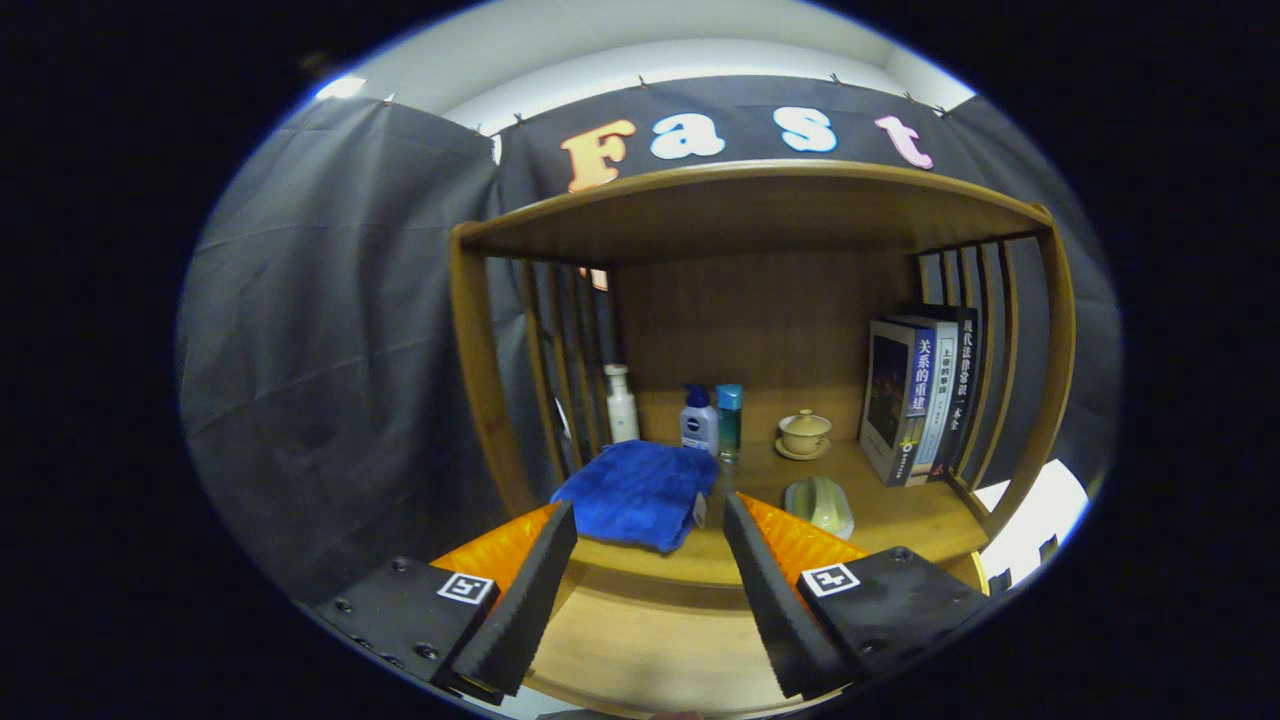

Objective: Pull open the drawer, take out the items inside it, and place them on the countertop above the cabinet.

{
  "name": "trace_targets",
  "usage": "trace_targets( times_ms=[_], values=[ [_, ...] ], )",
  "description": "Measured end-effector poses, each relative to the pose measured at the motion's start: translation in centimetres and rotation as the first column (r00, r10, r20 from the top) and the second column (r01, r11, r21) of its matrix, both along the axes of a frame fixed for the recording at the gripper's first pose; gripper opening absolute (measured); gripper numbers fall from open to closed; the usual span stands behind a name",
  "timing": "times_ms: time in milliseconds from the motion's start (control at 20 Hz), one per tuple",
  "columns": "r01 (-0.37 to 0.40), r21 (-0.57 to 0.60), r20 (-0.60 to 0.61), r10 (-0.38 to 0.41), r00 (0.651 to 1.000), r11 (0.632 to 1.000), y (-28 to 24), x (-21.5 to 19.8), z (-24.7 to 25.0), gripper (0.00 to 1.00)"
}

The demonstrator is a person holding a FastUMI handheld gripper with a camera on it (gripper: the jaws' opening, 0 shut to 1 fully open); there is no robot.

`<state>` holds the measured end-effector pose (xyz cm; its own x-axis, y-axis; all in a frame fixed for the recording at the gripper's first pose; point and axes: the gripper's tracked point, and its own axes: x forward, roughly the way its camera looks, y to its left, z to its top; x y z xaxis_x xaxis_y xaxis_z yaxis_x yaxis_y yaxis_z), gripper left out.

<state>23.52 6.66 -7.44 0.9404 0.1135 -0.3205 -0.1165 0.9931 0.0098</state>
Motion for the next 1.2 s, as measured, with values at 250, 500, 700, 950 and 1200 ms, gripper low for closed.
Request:
trace_targets(
  times_ms=[250,500,700,950,1200],
  values=[
    [-0.020,-0.081,0.065,0.025,0.998,0.996,2.6,-2.6,-1.9,0.96],
    [0.026,-0.087,0.131,-0.014,0.991,0.996,2.7,-7.8,-2.8,0.97],
    [0.072,-0.111,0.183,-0.051,0.982,0.991,1.9,-12.0,-2.4,0.98],
    [0.165,-0.136,0.231,-0.131,0.964,0.977,-2.0,-17.3,-4.3,0.99],
    [0.224,-0.172,0.250,-0.177,0.952,0.959,-5.3,-20.4,-8.9,0.98]
  ],
)
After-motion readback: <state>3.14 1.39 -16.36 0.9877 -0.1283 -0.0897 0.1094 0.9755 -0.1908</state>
